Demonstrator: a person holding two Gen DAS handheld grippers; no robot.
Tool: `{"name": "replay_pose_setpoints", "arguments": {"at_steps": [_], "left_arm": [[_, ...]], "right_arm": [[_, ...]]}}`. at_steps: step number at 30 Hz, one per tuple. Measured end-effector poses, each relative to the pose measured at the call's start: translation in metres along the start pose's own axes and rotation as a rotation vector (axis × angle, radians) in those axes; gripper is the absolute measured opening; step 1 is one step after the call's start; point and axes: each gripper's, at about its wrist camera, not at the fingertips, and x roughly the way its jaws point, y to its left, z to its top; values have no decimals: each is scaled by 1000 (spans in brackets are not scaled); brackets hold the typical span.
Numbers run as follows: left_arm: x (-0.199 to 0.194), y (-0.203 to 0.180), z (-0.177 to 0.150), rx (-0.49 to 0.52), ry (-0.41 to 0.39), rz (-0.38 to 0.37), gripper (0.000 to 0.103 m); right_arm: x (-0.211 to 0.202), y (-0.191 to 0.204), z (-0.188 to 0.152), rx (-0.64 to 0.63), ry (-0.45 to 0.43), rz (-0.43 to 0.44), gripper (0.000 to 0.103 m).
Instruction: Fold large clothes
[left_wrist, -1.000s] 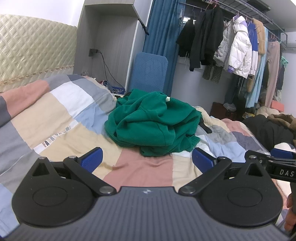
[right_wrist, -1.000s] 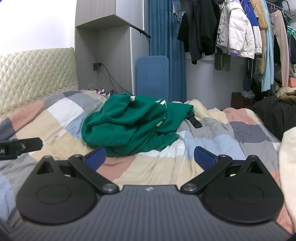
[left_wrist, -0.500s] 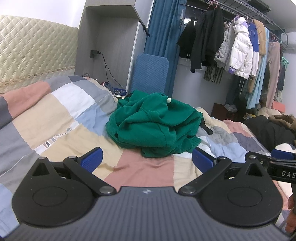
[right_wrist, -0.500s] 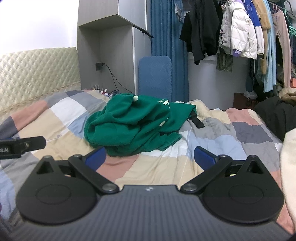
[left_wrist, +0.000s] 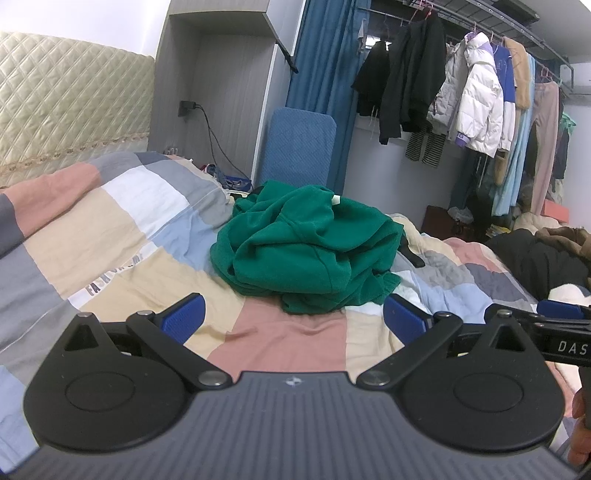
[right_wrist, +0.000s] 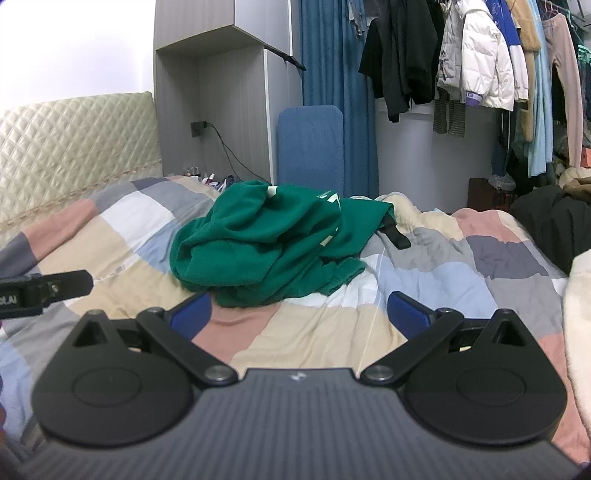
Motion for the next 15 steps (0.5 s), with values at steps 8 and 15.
{"name": "replay_pose_setpoints", "arguments": {"at_steps": [8,15], "left_arm": [[2,-1,-2,8,1,-4,103],[5,-2,-2,6,9,-7,103]], "right_arm": [[2,0,0,1,13,5,103],[5,-1,0,12,31,17,103]]}}
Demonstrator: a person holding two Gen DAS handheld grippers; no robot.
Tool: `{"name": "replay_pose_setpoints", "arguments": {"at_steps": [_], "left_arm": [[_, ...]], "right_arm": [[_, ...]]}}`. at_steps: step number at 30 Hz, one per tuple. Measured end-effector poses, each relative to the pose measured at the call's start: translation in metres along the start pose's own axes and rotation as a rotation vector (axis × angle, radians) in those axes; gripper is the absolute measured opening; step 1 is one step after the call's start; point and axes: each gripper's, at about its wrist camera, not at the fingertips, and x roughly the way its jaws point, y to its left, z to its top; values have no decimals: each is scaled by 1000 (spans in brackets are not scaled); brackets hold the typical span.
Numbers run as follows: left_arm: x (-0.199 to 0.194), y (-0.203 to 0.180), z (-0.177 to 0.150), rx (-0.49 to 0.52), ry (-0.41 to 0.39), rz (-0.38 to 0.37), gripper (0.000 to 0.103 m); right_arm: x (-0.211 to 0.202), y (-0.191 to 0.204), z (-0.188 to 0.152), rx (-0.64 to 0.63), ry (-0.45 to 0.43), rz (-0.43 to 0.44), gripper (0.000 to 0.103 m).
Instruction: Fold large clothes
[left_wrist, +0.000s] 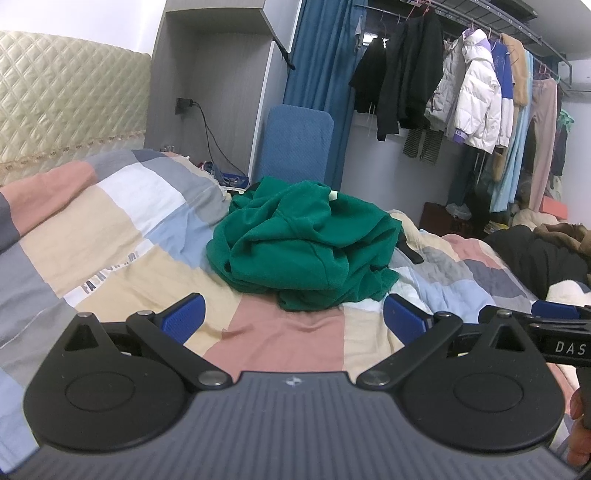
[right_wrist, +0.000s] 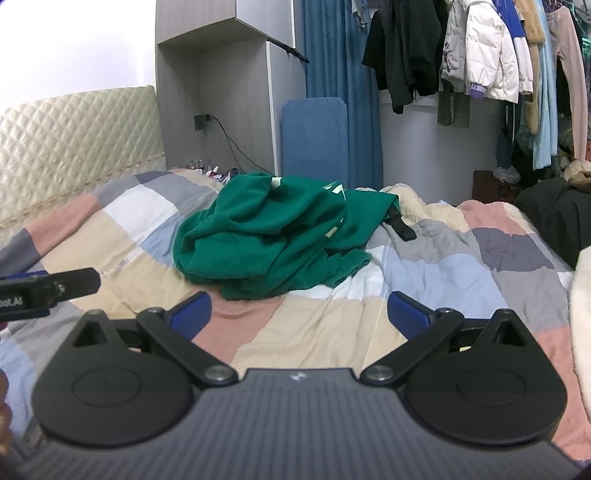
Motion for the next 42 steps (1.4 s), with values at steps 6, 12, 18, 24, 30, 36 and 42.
{"name": "replay_pose_setpoints", "arguments": {"at_steps": [6,12,18,24,30,36,42], "left_arm": [[4,1,-2,-5,11,-8,103],[8,-1,-3,7,15,-18,103],[14,-4,-5,10,26,-22,103],[22,-3,-4,6,34,-30,103],[32,-2,-4,0,48,-31,103],[39,0,-2,-20,47,-30,103],[57,0,9,-49,55,-14,103]], "right_arm": [[2,0,0,1,6,-3,103],[4,1,-1,1,13,-7,103],[8,-2,-2,16,27,-2,103],[12,-4,-3,21,34,-2,103],[16,-5,-3,23,38,3,103],[19,-6,-3,29,44,4,103],[28,-11,0,53,46,-10,103]]}}
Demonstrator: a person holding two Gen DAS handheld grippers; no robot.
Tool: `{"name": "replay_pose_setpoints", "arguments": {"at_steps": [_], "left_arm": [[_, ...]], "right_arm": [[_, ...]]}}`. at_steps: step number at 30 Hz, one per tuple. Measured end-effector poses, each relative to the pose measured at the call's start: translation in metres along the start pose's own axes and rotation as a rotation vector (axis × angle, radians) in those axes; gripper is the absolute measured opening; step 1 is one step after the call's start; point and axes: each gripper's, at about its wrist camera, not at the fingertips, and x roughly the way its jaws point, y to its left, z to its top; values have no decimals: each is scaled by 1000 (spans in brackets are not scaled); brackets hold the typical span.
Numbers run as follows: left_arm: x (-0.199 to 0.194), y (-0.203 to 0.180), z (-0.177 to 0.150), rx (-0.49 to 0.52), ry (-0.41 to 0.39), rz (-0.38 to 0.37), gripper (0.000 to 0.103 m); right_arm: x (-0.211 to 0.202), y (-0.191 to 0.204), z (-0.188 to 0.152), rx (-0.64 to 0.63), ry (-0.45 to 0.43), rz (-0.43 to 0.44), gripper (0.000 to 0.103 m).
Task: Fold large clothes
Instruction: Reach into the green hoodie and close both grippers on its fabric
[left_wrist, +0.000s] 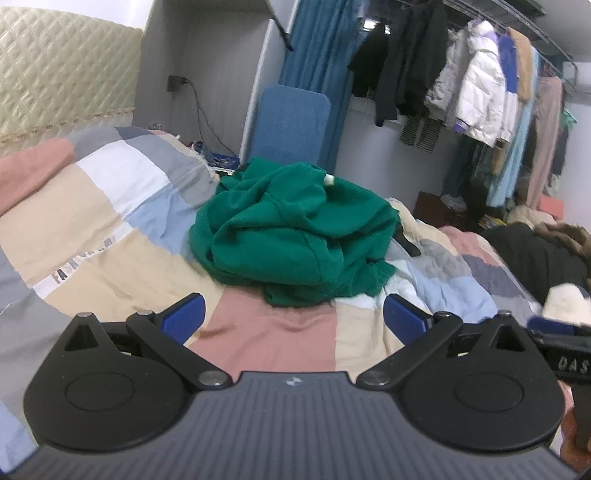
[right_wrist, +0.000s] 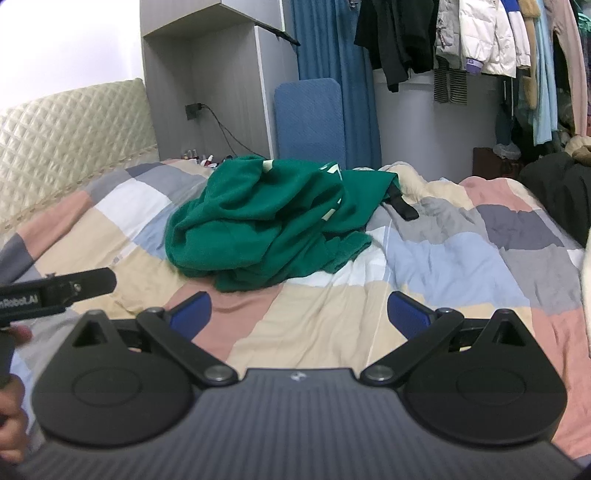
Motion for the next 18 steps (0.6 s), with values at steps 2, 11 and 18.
{"name": "replay_pose_setpoints", "arguments": {"at_steps": [2,11,18], "left_arm": [[5,2,9,-25,-30,13,103],[84,6,39,-52,26,-54,102],[180,25,36,-141,121,-109,102]], "right_arm": [[5,-2,2,15,-5,-8,103],[44,-18,30,90,-14,-17,103],[104,-31,59,141,3,-21,103]]}}
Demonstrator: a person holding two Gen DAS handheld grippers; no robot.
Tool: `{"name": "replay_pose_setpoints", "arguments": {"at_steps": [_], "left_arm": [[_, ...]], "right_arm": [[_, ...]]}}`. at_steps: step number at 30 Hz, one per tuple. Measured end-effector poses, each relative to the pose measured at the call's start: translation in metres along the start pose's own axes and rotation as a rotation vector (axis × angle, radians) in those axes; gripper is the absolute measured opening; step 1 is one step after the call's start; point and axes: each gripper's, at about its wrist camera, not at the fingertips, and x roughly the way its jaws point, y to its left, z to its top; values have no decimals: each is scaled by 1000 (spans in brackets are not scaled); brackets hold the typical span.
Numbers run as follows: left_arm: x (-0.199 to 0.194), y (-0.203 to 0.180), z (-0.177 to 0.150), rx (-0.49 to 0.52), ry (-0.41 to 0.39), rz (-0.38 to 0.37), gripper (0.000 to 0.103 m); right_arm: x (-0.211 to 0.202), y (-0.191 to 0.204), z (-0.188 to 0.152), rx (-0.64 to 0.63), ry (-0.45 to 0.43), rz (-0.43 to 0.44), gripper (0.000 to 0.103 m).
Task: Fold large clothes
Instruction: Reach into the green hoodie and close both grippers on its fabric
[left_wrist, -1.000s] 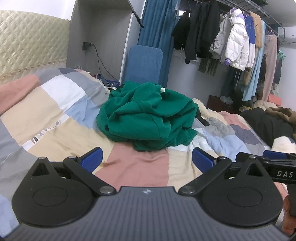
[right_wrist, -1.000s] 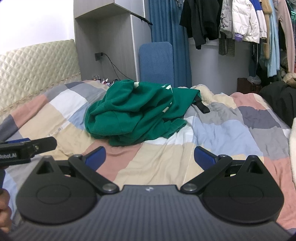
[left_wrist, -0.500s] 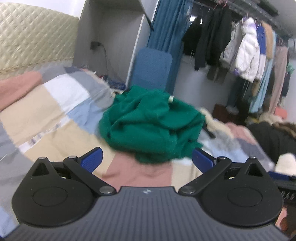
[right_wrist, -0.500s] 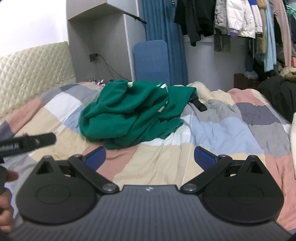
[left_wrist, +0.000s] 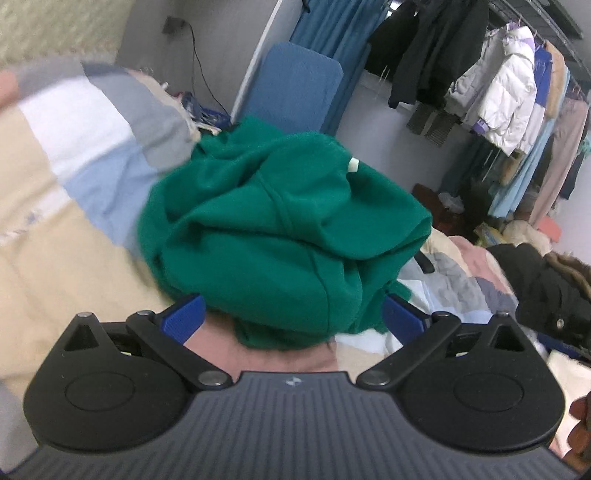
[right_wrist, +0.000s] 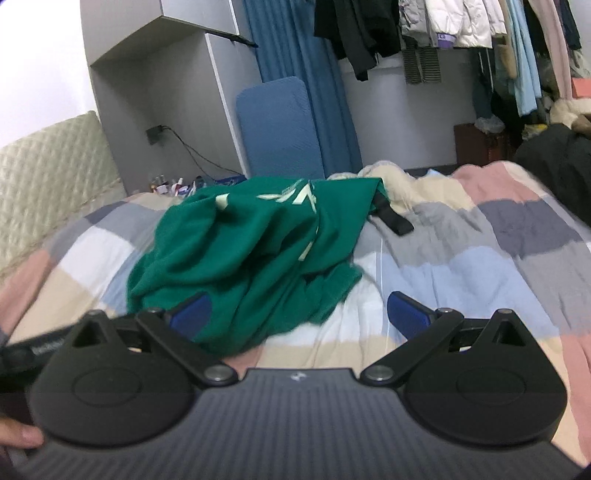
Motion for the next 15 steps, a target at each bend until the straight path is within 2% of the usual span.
{"name": "replay_pose_setpoints", "arguments": {"at_steps": [3,5,7,9,12,14,15], "left_arm": [[32,16,1,-49,11,-102,102],[51,23,1,-71,23,-127,101],[70,28,1,-80,29,-148,99],[86,31,-1,-76,38,-148,93],[101,29,-7,-21,27,-123,87],[109,19,-11,77,16,-63,70],[111,15,-12,106,17,-37,65]], "right_arm": [[16,-3,-13,-27,-3,52,103],[32,-5,-26,-52,38,50,103],[50,-13,-35,-14,86,66,103],[64,-16,-38,16,102,77,103],[75,-13,-41,-10,88,77,103],[78,-11,-43,-21,80,81,103],[80,-11,-43,-22,81,79,103]]}}
